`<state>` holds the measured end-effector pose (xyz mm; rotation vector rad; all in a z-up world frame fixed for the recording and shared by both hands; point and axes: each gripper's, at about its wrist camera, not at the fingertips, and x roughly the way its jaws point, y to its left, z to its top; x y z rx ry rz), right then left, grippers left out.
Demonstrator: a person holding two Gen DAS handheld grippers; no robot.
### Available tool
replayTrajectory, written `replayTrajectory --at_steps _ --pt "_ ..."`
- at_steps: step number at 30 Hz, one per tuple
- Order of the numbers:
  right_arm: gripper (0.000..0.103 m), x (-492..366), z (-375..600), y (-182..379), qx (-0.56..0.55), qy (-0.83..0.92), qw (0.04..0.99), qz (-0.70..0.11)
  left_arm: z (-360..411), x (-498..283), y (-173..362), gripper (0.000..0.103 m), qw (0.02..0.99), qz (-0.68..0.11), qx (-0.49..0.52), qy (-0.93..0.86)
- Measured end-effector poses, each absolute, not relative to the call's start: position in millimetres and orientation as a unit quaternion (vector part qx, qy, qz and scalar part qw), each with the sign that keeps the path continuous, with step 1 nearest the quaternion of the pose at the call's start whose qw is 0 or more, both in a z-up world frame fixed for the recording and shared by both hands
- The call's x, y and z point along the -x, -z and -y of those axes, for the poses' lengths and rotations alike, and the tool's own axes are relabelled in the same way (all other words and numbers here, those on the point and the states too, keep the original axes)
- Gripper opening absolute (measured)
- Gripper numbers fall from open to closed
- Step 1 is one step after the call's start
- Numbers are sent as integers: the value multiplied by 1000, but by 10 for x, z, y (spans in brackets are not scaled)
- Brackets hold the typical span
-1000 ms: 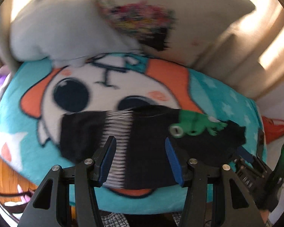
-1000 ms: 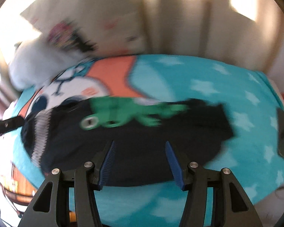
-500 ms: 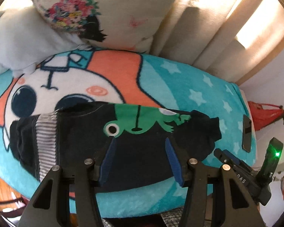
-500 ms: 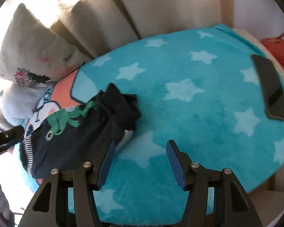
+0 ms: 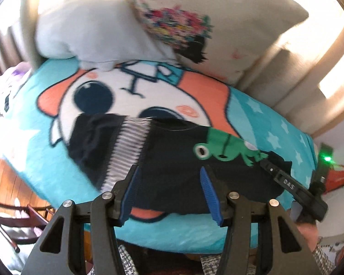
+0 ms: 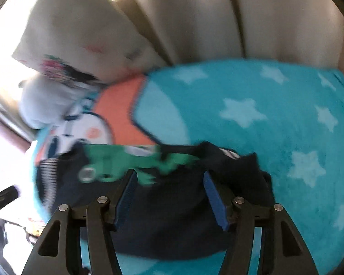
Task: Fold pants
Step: 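Open the right gripper and lift it away from the folded garment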
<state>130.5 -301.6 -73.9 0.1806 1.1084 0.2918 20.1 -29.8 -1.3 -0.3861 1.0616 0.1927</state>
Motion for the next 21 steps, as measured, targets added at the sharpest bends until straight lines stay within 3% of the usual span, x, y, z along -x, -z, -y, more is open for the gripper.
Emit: replayTrajectory --at_steps 3,9,21 --pt "64 -1371 3105 910 -96 -128 824 -543 143 -101 60 53 833 -504 201 -106" --pt "64 -1324 3093 607 -89 -123 847 -510 79 -69 91 53 828 -506 217 -105" --pt "65 -756 3798 418 -91 -60 869 -483 823 -748 233 53 821 -540 181 48"
